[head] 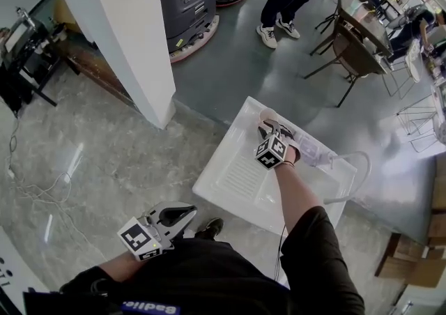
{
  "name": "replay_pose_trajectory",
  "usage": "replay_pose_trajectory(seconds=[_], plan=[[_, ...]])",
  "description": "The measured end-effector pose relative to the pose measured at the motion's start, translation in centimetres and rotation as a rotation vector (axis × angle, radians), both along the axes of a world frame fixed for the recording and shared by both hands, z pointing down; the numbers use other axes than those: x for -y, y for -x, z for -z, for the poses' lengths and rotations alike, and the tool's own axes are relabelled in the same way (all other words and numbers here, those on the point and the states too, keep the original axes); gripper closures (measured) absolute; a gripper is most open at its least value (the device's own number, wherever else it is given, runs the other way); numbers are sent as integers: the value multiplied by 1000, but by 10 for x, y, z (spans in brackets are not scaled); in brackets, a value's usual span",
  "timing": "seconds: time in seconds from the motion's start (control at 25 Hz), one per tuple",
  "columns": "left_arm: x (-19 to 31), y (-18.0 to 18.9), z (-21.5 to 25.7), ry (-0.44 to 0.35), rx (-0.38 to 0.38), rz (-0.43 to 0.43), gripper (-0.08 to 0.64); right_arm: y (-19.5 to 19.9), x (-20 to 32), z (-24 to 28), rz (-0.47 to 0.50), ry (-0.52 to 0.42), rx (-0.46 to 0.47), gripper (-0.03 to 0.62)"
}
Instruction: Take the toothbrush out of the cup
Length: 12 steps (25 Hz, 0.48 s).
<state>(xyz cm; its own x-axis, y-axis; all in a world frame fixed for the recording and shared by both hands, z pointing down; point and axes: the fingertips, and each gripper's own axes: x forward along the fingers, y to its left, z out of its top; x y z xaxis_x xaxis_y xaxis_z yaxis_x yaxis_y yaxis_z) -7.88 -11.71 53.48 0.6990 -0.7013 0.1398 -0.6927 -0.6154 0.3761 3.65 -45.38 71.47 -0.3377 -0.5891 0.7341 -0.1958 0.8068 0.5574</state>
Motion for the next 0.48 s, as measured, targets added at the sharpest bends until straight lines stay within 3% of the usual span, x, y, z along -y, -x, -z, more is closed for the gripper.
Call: replay_pose_trajectory(seconds=[0.28,0.48], plan=[[-3,10,-2,9,2,34,551,8,9,2,26,-45,-26,511],[-5,14,-1,7,0,44,551,8,10,13,13,-64,-1,560]])
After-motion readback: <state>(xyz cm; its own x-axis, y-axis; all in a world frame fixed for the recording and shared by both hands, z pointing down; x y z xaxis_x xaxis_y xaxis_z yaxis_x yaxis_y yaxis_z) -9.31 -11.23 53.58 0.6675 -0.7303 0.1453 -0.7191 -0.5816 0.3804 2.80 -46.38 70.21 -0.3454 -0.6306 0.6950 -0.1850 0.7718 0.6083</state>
